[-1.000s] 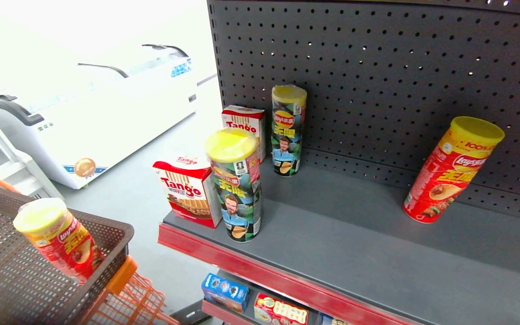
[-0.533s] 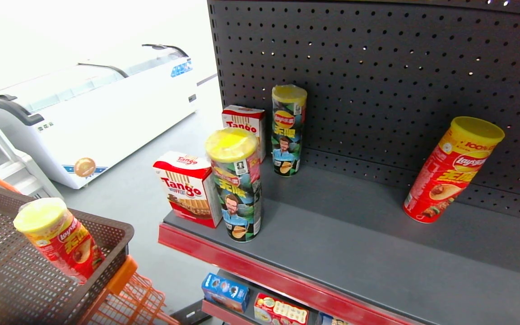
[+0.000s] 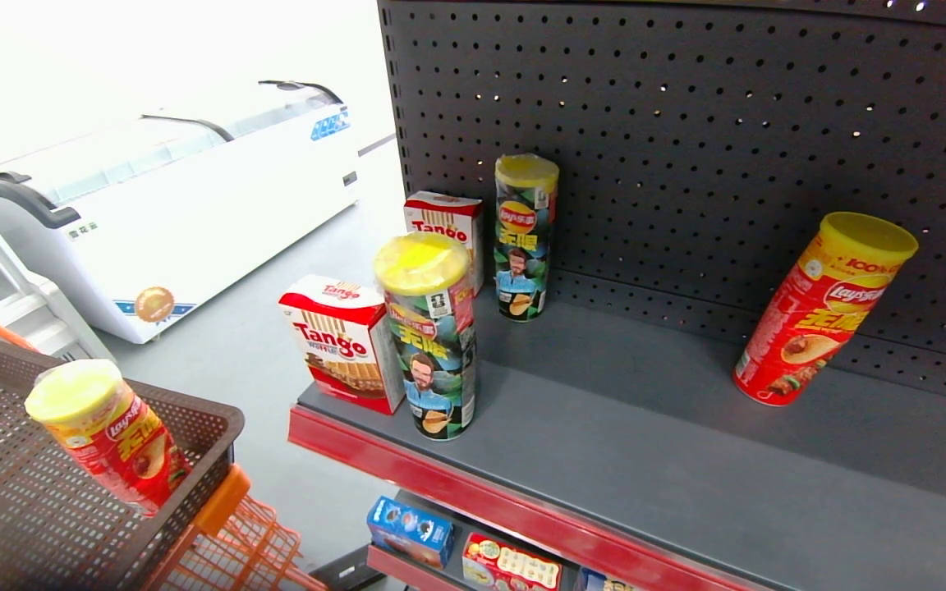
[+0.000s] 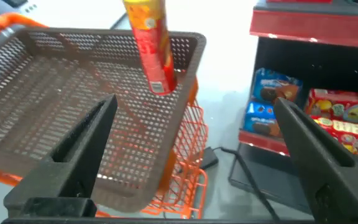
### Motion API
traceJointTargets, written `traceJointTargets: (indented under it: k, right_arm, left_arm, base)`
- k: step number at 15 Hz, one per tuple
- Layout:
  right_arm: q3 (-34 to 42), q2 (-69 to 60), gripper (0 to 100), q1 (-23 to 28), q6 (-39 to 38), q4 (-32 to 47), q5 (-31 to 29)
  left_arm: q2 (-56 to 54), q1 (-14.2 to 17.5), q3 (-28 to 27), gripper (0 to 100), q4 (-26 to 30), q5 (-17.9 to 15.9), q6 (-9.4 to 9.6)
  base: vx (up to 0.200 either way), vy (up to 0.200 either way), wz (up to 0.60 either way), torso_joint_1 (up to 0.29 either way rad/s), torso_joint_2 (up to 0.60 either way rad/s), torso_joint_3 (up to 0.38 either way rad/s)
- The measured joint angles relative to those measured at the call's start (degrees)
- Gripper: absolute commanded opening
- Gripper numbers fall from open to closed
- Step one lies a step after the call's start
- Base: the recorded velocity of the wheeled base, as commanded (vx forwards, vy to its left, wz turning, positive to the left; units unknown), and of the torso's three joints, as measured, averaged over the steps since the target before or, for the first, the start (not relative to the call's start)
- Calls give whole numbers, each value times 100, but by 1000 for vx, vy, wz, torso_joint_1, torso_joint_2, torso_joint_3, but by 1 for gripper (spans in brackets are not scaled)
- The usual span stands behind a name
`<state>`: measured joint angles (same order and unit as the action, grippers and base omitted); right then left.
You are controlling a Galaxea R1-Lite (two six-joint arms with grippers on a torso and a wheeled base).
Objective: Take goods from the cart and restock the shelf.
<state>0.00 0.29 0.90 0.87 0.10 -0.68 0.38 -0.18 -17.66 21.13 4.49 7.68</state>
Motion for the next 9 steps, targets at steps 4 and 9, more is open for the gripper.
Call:
traceJointTargets:
  k: [4,9]
  right_arm:
    - [0,0,100,-5,-2,-2,-2]
    - [0,0,100,0,0,-2,-2]
  left_arm:
    - [540,-4,-383,100,-394,143,-163]
    - [2230,872,-472,100,-980,-345,-689]
  base:
    - [0,0,0,0,0,0]
    - [0,0,0,0,0,0]
